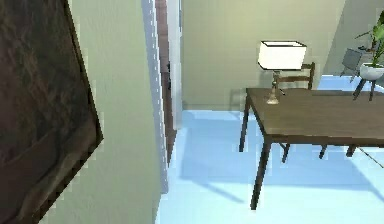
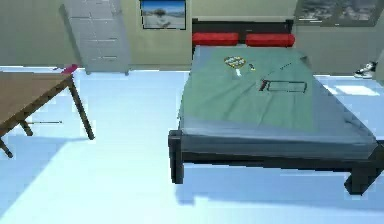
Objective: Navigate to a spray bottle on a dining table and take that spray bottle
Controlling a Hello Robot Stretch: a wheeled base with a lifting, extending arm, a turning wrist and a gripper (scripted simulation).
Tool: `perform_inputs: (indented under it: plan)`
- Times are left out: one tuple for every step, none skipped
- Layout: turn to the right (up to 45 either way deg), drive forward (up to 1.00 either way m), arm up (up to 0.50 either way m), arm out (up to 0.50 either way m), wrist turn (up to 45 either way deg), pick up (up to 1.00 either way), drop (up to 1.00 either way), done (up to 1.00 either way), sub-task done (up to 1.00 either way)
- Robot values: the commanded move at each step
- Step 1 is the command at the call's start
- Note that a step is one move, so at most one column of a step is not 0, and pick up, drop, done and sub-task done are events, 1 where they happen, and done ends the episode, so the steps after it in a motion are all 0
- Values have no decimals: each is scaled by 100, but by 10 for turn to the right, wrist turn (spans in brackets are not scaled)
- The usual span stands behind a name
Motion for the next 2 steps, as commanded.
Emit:
perform_inputs:
  plan:
    - [0, 100, 0, 0, 0, 0, 0, 0, 0]
    - [0, 45, 0, 0, 0, 0, 0, 0, 0]
